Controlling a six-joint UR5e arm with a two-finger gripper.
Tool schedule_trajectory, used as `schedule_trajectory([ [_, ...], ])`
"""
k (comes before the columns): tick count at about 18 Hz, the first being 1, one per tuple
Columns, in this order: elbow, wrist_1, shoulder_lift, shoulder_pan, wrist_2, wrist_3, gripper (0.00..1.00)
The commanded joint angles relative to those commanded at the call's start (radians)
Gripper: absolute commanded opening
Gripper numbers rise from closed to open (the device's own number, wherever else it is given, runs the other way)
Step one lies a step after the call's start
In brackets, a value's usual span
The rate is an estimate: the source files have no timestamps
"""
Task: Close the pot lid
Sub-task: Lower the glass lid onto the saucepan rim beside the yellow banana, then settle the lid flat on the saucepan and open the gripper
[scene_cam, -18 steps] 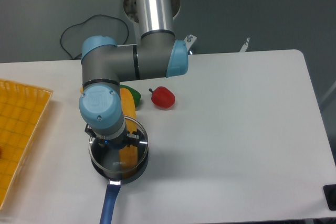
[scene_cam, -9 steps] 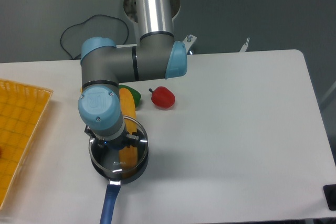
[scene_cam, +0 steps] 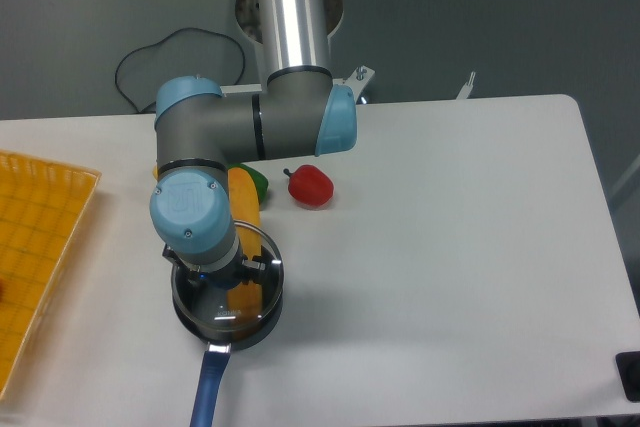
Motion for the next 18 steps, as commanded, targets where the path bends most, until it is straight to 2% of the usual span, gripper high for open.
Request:
schedule_trajectory([
  [9, -0.006, 0.028, -0.006, 0.0, 0.0, -0.003, 0.65],
  [11, -0.009, 0.038, -0.006, 0.0, 0.0, -0.002, 0.76],
  [13, -0.009, 0.041, -0.006, 0.0, 0.0, 0.002, 0.8],
  [14, -0.011, 0.044, -0.006, 0.0, 0.0, 0.003, 0.85],
  [15, -0.011, 0.044, -0.006, 0.0, 0.0, 0.009, 0.96],
  [18, -0.011, 0.044, -0.006, 0.0, 0.002, 0.009, 0.99],
])
